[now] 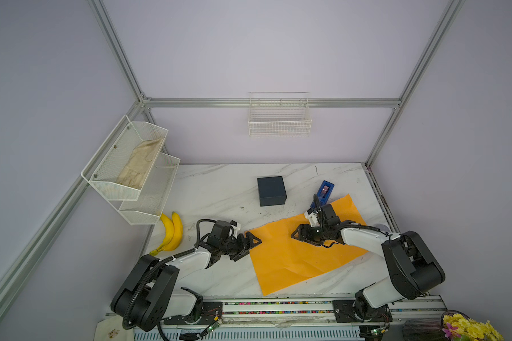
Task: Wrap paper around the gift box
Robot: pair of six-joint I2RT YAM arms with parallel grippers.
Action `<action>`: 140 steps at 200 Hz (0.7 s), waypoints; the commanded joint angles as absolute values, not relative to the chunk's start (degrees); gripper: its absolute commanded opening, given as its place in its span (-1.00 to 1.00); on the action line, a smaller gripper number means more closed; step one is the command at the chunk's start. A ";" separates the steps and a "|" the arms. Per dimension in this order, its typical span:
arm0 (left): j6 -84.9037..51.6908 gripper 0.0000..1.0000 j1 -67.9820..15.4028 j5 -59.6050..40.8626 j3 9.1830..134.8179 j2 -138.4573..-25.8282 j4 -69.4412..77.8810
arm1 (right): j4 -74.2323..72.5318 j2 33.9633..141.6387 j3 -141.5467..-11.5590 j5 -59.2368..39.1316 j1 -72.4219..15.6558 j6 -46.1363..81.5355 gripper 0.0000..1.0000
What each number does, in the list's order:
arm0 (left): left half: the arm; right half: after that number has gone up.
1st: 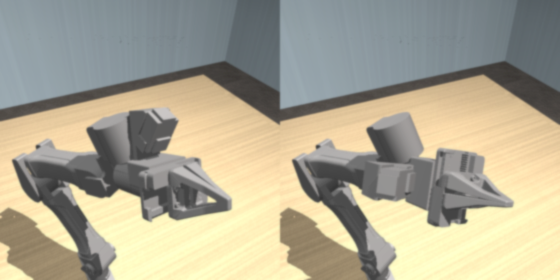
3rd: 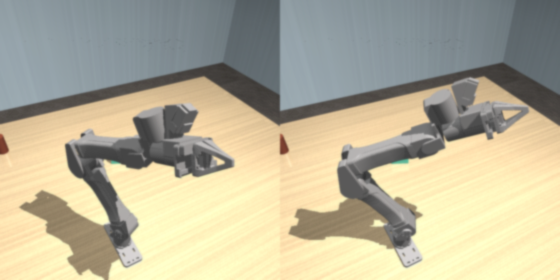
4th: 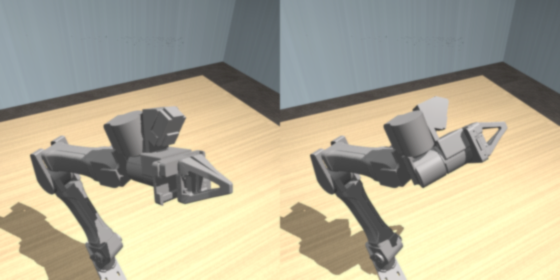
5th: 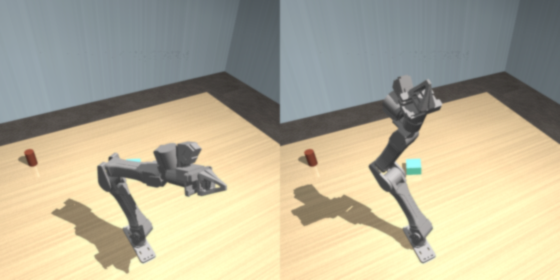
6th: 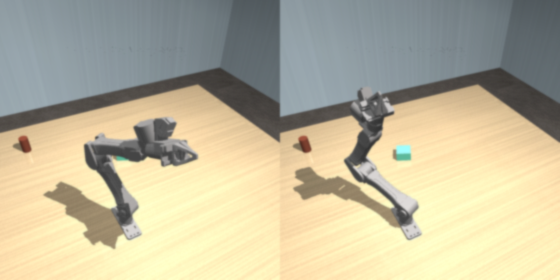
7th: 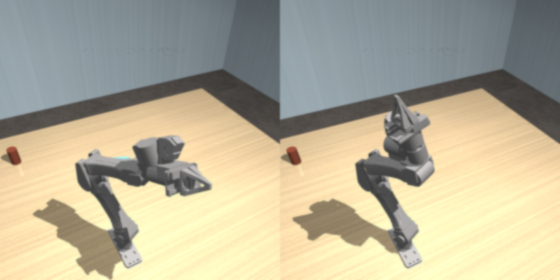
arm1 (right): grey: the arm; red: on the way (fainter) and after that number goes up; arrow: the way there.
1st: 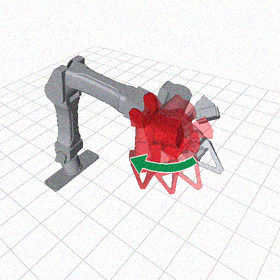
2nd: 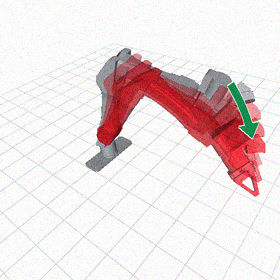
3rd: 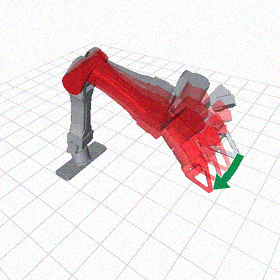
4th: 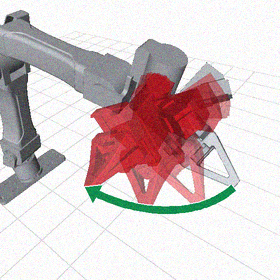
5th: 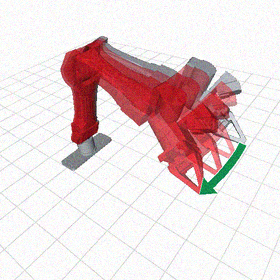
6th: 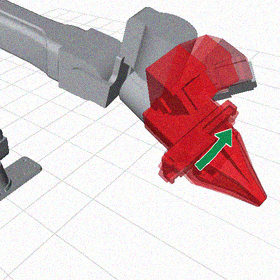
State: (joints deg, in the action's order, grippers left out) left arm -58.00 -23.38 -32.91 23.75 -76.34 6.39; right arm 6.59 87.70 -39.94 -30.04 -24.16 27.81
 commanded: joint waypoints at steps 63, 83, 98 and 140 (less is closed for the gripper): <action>-47.42 0.85 -22.60 -14.84 34.55 -79.75 -12.56 | 10.01 88.44 -37.71 -29.42 -24.70 28.26 0.45; -46.49 0.85 -22.41 -17.83 36.49 -83.97 -10.97 | 9.93 88.51 -37.71 -29.44 -24.73 28.23 0.45; -47.17 0.84 -22.30 -23.85 36.52 -87.39 -5.94 | 10.02 88.51 -37.71 -29.56 -24.73 28.26 0.44; -52.43 0.82 -21.93 -34.91 33.45 -92.64 8.71 | 10.46 87.89 -37.90 -29.57 -24.79 28.43 0.44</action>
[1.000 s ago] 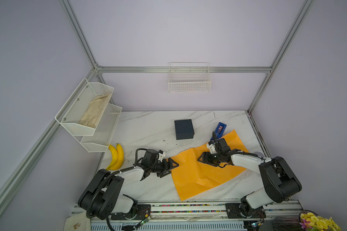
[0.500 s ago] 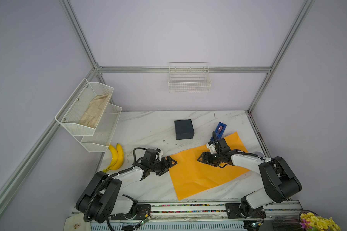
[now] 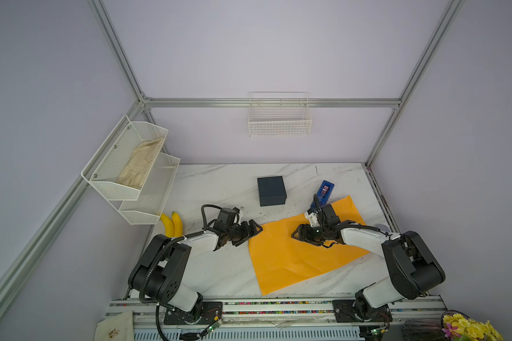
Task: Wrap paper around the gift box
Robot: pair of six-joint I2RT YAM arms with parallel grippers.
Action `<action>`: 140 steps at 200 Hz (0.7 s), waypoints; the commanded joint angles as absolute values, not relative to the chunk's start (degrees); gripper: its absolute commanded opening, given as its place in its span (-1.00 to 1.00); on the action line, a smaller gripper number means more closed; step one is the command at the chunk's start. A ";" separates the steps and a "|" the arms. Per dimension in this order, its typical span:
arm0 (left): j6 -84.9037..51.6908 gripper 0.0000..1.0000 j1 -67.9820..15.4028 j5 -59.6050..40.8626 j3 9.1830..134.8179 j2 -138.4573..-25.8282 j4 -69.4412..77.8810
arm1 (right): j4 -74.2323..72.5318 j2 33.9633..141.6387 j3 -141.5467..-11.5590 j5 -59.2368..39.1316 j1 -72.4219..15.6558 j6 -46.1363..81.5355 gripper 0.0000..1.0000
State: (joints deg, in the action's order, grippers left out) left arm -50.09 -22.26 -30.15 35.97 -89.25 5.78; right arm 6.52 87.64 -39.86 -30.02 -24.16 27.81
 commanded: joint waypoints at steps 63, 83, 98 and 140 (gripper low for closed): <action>-53.06 0.83 -21.25 -39.80 27.47 -86.48 11.04 | 11.18 88.24 -38.45 -29.55 -24.83 28.30 0.44; -54.70 0.82 -21.94 -40.44 24.65 -82.86 10.94 | 10.86 88.33 -38.50 -29.68 -24.79 28.56 0.43; -55.41 0.76 -22.70 -40.29 23.20 -79.14 10.01 | 10.81 88.66 -38.67 -29.88 -24.79 28.62 0.43; -51.63 0.12 -23.29 -34.20 24.71 -72.59 -0.65 | 11.56 88.73 -39.36 -29.61 -24.86 28.30 0.43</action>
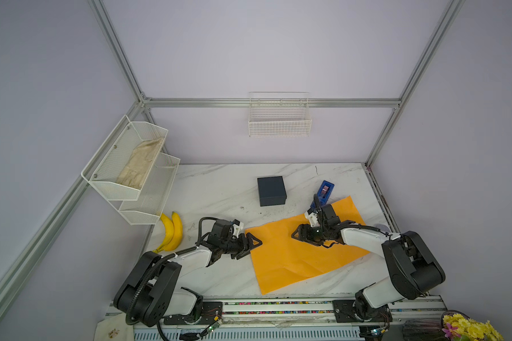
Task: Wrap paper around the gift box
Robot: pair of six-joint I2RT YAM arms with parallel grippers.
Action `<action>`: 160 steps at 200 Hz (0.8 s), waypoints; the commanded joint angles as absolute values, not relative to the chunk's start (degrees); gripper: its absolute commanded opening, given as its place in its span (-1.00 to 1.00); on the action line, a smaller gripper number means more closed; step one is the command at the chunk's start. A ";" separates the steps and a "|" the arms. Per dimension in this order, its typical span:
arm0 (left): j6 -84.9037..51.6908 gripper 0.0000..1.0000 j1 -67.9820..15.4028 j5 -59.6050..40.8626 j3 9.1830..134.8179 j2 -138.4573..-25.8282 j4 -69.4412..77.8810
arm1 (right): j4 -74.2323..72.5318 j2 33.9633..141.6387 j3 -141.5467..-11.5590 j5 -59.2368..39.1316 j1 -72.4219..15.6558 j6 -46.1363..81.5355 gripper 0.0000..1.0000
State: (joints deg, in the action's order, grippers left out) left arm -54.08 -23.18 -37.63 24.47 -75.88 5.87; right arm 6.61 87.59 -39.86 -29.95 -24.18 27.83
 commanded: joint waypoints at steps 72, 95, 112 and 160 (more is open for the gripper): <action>-44.70 -0.86 -23.47 -28.52 33.97 -76.07 -12.73 | 14.22 87.13 -41.54 -27.72 -24.94 28.12 0.40; -39.85 -1.00 -23.21 -22.62 39.31 -75.85 -23.47 | 18.41 84.95 -44.33 -24.63 -24.87 27.03 0.40; -35.71 -1.00 -22.56 -18.98 43.69 -76.87 -31.70 | 21.45 82.65 -46.98 -19.88 -24.90 27.80 0.40; -24.40 -1.00 -16.54 -8.97 56.18 -82.73 -47.15 | 28.36 78.94 -54.41 -3.23 -24.77 28.40 0.44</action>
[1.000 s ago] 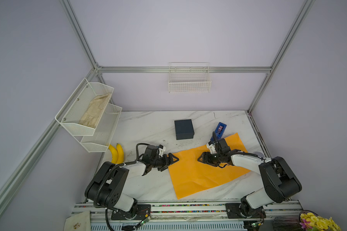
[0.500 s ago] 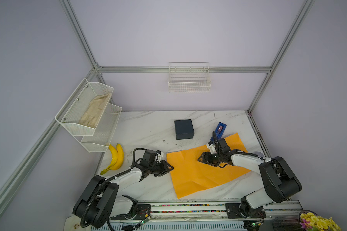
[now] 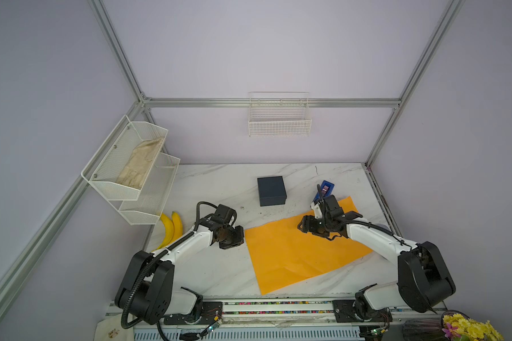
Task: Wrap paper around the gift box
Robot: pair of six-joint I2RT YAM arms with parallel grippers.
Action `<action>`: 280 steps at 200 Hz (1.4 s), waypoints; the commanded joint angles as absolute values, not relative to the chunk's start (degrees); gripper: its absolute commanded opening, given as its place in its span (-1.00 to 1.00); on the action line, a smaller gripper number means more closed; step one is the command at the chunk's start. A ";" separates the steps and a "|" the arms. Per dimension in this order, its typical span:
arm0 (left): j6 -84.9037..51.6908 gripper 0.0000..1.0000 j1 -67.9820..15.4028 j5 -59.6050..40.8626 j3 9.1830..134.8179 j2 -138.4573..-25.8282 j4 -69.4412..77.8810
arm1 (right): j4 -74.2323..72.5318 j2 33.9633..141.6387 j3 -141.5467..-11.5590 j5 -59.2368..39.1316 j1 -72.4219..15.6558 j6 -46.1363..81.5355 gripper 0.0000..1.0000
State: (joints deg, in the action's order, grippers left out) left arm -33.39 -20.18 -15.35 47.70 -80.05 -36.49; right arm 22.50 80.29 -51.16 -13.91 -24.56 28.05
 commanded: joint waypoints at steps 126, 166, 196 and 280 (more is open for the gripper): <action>-35.96 -0.25 -18.09 -35.86 51.15 -85.25 -32.89 | 22.78 93.45 -65.45 -0.07 6.47 19.22 0.68; -39.25 -0.17 -20.22 -36.80 50.45 -83.61 -30.55 | 14.29 103.03 -67.43 -11.44 13.78 22.45 0.87; -41.63 -0.05 -22.24 -38.70 50.68 -82.27 -29.14 | 13.89 107.55 -67.78 -13.19 16.11 21.43 0.93; -45.25 0.07 -24.26 -39.02 51.24 -84.48 -26.54 | 15.54 97.41 -54.56 -22.73 15.98 20.31 0.92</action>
